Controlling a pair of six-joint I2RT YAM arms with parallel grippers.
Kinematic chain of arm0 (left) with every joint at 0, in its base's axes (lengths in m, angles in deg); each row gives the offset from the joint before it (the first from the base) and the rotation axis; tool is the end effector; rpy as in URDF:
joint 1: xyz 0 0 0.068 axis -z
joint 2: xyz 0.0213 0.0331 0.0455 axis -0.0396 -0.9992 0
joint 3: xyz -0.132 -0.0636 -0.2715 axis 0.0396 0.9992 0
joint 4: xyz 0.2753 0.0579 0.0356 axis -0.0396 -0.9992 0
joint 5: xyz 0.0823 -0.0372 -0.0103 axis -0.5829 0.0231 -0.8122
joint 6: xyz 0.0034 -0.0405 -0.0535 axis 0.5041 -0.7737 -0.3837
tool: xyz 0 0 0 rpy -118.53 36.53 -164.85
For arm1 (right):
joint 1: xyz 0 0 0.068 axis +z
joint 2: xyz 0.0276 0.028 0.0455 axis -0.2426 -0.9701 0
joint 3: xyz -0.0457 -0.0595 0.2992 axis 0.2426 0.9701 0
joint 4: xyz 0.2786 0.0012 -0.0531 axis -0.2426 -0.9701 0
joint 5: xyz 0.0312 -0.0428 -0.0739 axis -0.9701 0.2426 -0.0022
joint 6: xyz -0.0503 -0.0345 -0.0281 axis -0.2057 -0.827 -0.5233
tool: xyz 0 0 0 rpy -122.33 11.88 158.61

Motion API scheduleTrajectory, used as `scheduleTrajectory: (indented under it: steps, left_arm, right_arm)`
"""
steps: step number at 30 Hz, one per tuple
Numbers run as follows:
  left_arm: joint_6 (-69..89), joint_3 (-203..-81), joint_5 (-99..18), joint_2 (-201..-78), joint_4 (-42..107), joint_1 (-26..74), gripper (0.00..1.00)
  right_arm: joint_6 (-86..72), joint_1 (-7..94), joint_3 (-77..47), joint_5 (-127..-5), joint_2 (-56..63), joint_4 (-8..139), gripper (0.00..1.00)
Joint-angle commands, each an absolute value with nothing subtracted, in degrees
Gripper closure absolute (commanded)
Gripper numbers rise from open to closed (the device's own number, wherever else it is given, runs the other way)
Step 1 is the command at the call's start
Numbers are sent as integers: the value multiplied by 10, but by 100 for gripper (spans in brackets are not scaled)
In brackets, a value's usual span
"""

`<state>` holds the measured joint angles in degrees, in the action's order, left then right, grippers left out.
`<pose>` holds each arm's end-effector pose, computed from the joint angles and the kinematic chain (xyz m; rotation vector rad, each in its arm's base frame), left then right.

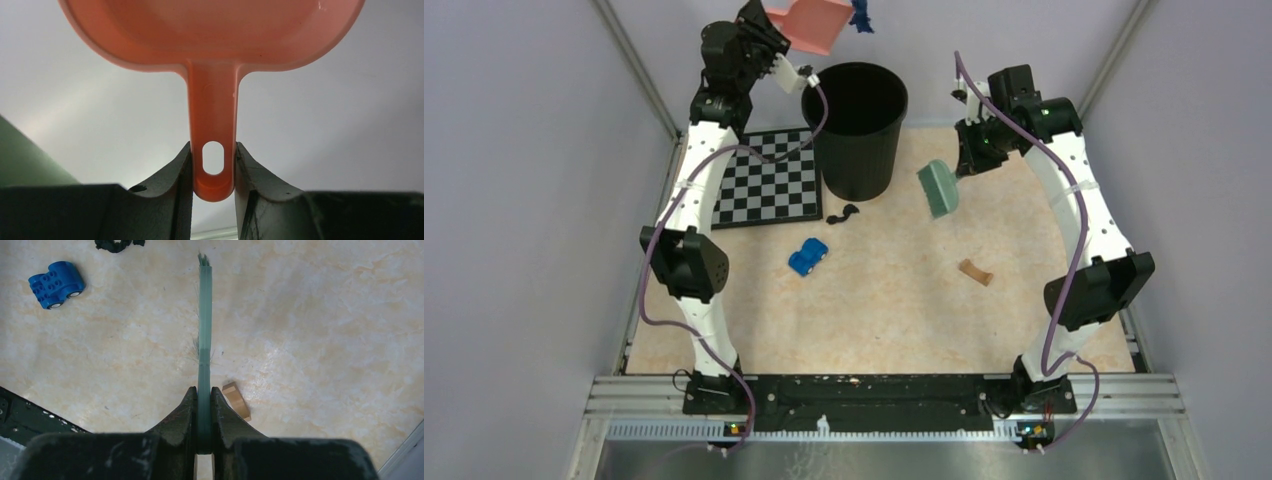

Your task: Sweep away the paper scraps from the table

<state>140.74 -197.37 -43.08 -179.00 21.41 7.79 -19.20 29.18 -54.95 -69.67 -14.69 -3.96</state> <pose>0.5103 -0.0960 0.5160 1.5589 0.6369 1.4236 0.3665 0.1098 0.4426 -0.5260 2.4525 0.3158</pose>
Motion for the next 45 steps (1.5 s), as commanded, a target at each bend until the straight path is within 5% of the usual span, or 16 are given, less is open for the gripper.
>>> scheduleTrajectory:
  steps: [1,15,20,25,30,34,39,45]
  left_arm:
    - [1711,-1902,-367,-1728,162,76,100]
    - [1646,-1901,-412,-1729,200,77,100]
    - [1454,-1946,-546,-1744,226,80,100]
    - [1122,-1921,-671,-1686,82,80,100]
    - [798,-1806,-636,-1572,-60,84,100]
    - [604,-1667,-563,-1474,-99,83,100]
    - [470,-1439,-505,-1334,-79,82,100]
    - [392,-1303,-446,-1252,-123,70,100]
  right_arm:
    - [-190,287,-553,-709,-141,-32,100]
    - [-197,287,-574,-723,-161,-32,100]
    - [-227,287,-610,-736,-167,-32,100]
    - [-302,300,-687,-792,-191,-56,100]
    - [-495,391,-659,-782,-170,-69,100]
    - [-605,487,-487,-698,-102,48,100]
    - [-700,579,-308,-561,-51,285,100]
    - [-731,605,-309,-513,-108,375,100]
